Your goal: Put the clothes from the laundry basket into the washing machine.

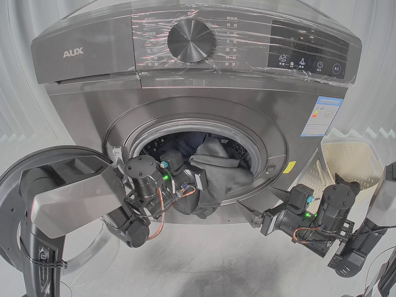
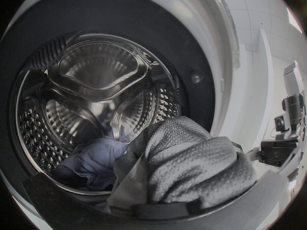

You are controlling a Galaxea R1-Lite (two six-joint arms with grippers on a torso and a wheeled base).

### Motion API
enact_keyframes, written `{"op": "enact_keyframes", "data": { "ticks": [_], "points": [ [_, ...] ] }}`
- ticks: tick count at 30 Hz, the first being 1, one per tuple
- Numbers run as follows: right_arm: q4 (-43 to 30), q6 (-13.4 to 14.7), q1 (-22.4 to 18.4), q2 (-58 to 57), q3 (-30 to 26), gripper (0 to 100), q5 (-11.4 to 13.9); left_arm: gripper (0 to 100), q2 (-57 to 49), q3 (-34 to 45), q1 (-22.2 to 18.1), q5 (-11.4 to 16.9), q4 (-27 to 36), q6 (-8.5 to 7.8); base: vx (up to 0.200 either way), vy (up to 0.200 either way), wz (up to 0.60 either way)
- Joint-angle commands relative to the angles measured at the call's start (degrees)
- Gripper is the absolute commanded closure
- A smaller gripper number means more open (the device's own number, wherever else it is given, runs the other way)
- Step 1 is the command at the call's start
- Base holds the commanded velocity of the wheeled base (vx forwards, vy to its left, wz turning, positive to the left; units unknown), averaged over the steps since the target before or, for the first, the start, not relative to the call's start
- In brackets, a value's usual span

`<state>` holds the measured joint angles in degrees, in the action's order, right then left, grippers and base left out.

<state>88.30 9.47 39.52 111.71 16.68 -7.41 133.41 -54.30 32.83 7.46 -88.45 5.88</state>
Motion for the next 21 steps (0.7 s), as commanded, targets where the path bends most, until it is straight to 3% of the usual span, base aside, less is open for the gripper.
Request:
{"op": "enact_keyframes", "data": {
  "ticks": [1,8,11,13,21],
  "points": [
    [0.0,0.0,0.1,0.4,0.0,0,0.0,100,6.9,-7.8,-0.6,-2.2,1.1,0.28,0.000,0.000,0.00],
    [0.0,0.0,0.1,0.4,0.1,0,0.0,100,7.7,-12.1,-2.2,-2.4,7.8,0.28,0.000,0.000,0.00],
    [0.0,0.0,0.1,0.4,0.1,0,0.0,100,7.7,-15.8,-2.4,-4.1,11.8,0.28,0.000,0.000,0.00],
    [0.0,0.0,0.1,0.4,0.1,0,0.0,100,9.0,-20.8,-2.5,-7.1,15.3,0.19,0.000,0.000,0.00],
    [0.0,0.0,0.4,0.7,0.2,0,0.0,100,14.0,-28.8,-2.4,-7.6,19.7,0.19,0.000,0.000,0.00]
  ]
}}
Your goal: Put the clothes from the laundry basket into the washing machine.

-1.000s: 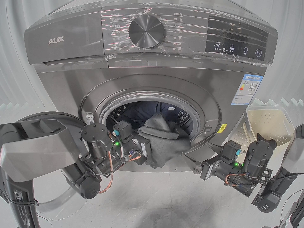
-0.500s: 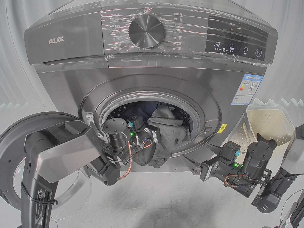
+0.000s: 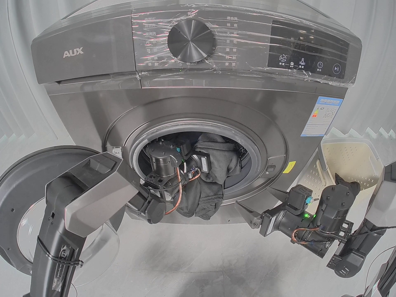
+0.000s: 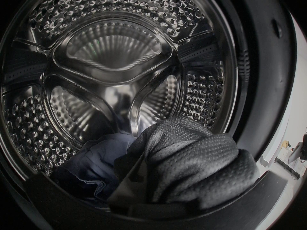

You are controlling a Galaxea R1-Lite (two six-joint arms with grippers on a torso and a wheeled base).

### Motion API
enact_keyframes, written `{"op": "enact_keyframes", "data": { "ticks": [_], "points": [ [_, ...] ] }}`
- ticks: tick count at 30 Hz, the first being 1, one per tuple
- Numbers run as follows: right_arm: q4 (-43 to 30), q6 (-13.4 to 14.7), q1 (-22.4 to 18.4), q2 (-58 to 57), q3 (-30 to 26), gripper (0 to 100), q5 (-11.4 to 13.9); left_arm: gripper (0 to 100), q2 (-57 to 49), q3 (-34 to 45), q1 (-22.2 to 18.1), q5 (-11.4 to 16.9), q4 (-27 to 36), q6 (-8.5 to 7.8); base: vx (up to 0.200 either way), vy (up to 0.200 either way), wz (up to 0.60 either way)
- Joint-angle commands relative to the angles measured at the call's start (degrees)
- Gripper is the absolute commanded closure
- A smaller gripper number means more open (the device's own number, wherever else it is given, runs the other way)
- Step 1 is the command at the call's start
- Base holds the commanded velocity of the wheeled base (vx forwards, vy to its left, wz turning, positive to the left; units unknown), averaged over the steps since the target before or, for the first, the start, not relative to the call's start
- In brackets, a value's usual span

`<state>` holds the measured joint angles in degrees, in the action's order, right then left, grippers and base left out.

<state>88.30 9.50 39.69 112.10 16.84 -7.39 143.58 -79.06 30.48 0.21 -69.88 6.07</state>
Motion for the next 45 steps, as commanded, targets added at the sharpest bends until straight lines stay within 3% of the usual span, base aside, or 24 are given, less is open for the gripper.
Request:
{"op": "enact_keyframes", "data": {
  "ticks": [1,9,15,21,22,25,27,32,41,45],
  "points": [
    [0.0,0.0,0.3,0.3,0.0,0,0.0,100,5.4,-6.5,-0.2,-0.6,1.8,-0.01,0.000,0.000,0.00],
    [0.0,0.0,0.4,1.0,0.5,0,0.0,100,10.2,-19.7,-1.9,-4.5,8.6,0.08,0.000,0.000,0.00],
    [0.0,0.0,0.4,1.0,0.5,0,0.0,100,14.4,-34.6,-3.2,-8.5,15.6,0.17,0.000,0.000,0.00],
    [0.0,0.0,0.4,1.0,0.5,0,0.0,100,15.1,-35.5,-3.1,-8.7,16.5,0.17,0.000,0.000,0.00],
    [0.0,0.0,0.4,1.0,0.5,0,0.0,0,15.1,-35.5,-3.1,-8.7,16.5,0.17,0.000,0.000,0.00],
    [0.0,0.0,0.4,1.0,0.5,0,0.0,0,14.9,-35.5,-3.0,-8.8,16.5,0.43,0.000,0.000,0.00],
    [0.0,0.0,0.4,1.0,0.5,0,0.0,0,13.6,-33.2,-2.7,-8.9,17.0,2.10,0.000,0.000,0.00],
    [0.0,0.0,0.3,1.0,0.5,0,0.0,0,2.0,-15.5,-1.6,-7.2,21.1,4.39,0.000,0.000,0.00],
    [0.0,0.0,0.6,1.2,0.5,0,0.0,0,-8.0,0.8,0.1,-3.3,24.5,4.04,0.000,0.000,0.00],
    [0.0,0.1,0.8,1.4,0.5,0,0.0,0,-8.1,3.7,1.0,-2.9,24.4,3.33,0.000,0.000,0.00]
  ]
}}
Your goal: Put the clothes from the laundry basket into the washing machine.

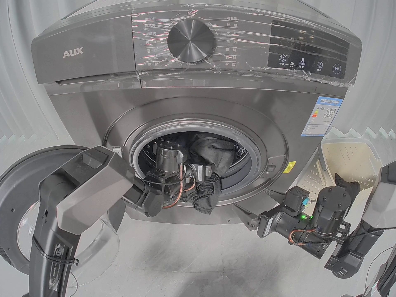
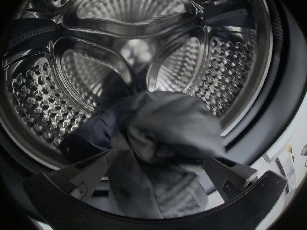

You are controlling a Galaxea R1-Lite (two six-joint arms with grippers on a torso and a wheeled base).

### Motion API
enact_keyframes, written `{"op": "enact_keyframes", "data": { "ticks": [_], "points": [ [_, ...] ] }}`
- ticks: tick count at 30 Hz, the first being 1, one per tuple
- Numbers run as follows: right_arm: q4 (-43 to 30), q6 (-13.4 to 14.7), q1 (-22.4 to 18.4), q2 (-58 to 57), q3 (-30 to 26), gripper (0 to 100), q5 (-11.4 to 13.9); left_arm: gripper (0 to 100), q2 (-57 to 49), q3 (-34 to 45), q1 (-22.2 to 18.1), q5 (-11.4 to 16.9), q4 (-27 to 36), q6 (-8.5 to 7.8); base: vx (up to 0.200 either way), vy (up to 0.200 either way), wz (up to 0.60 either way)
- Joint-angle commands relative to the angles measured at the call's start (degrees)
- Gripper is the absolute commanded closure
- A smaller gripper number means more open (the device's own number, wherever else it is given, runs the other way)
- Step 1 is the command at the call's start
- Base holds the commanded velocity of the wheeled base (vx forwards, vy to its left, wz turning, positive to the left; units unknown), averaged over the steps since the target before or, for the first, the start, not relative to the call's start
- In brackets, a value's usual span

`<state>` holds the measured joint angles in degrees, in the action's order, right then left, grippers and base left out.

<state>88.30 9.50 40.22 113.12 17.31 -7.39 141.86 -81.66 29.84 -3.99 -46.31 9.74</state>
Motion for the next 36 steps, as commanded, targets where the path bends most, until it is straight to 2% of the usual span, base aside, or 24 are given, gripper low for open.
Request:
{"op": "enact_keyframes", "data": {
  "ticks": [1,8,18,19,25,27,31,36],
  "points": [
    [0.0,0.1,0.5,0.4,-0.1,0,0.0,0,-6.0,7.3,2.0,1.3,0.9,-0.60,0.000,0.000,0.00],
    [0.0,0.1,0.5,0.3,-0.1,0,0.0,0,-1.8,8.5,2.5,1.3,-0.4,-1.92,0.000,0.000,0.00],
    [0.0,0.0,0.5,0.3,0.0,0,0.0,0,3.3,5.6,2.7,1.2,-0.6,-2.01,0.000,0.000,0.00],
    [0.0,0.0,0.5,0.3,0.0,0,0.0,100,3.7,5.1,2.6,1.2,-0.6,-2.01,0.000,0.000,0.00],
    [0.0,0.0,0.5,0.1,0.1,0,0.0,100,4.0,4.3,2.1,1.1,-0.9,-1.92,0.000,0.000,0.00],
    [0.0,0.0,0.5,0.1,0.1,0,0.0,100,3.9,3.2,2.1,1.2,-1.8,-1.30,0.000,0.000,0.00],
    [0.0,0.0,0.5,0.1,0.1,0,0.0,100,4.5,-3.0,0.9,0.5,-4.1,0.46,0.000,0.000,0.00],
    [0.0,0.0,0.5,0.3,0.2,0,0.0,100,6.9,-10.5,-1.2,-2.0,-6.9,0.54,0.000,0.000,0.00]
  ]
}}
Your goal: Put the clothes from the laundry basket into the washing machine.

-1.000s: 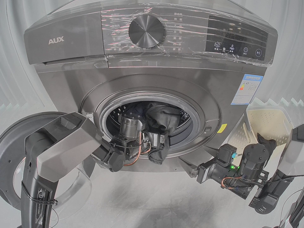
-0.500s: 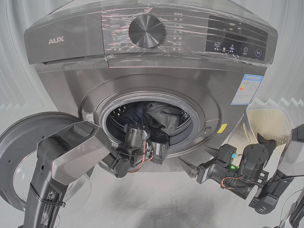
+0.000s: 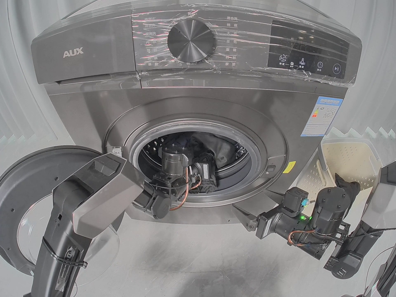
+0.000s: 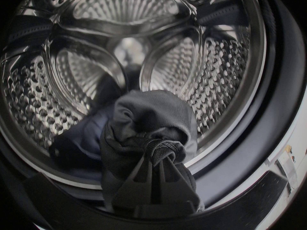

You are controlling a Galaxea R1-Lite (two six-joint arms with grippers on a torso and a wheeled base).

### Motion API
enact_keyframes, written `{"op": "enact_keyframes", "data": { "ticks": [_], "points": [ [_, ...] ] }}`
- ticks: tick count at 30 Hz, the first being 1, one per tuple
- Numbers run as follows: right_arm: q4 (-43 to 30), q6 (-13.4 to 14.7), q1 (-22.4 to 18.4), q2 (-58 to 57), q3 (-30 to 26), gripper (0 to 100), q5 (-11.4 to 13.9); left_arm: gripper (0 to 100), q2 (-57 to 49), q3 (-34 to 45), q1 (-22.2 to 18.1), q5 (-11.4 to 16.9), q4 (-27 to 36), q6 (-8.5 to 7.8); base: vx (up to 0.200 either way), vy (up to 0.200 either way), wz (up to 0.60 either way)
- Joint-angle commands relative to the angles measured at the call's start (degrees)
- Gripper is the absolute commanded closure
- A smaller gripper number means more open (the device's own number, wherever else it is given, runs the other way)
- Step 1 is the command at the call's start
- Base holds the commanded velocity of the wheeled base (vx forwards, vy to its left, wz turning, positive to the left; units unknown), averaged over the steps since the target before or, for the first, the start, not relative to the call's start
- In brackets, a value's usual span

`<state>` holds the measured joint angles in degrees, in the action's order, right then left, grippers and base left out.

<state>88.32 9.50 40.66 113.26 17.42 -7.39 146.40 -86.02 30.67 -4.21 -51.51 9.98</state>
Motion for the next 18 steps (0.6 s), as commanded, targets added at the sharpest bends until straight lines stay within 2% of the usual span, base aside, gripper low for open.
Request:
{"op": "enact_keyframes", "data": {
  "ticks": [1,7,18],
  "points": [
    [0.0,0.0,0.0,0.1,0.1,0,0.0,100,2.7,-7.1,-2.3,-2.2,-1.8,0.30,0.000,0.000,0.00],
    [0.0,0.0,0.0,0.2,0.2,0,0.0,100,6.1,-16.6,-4.0,-4.0,-1.8,0.30,0.000,0.000,0.00],
    [0.0,0.0,-0.1,0.2,0.1,0,0.1,100,10.0,-24.4,-4.2,-4.1,-1.4,0.30,0.000,0.000,0.00]
  ]
}}
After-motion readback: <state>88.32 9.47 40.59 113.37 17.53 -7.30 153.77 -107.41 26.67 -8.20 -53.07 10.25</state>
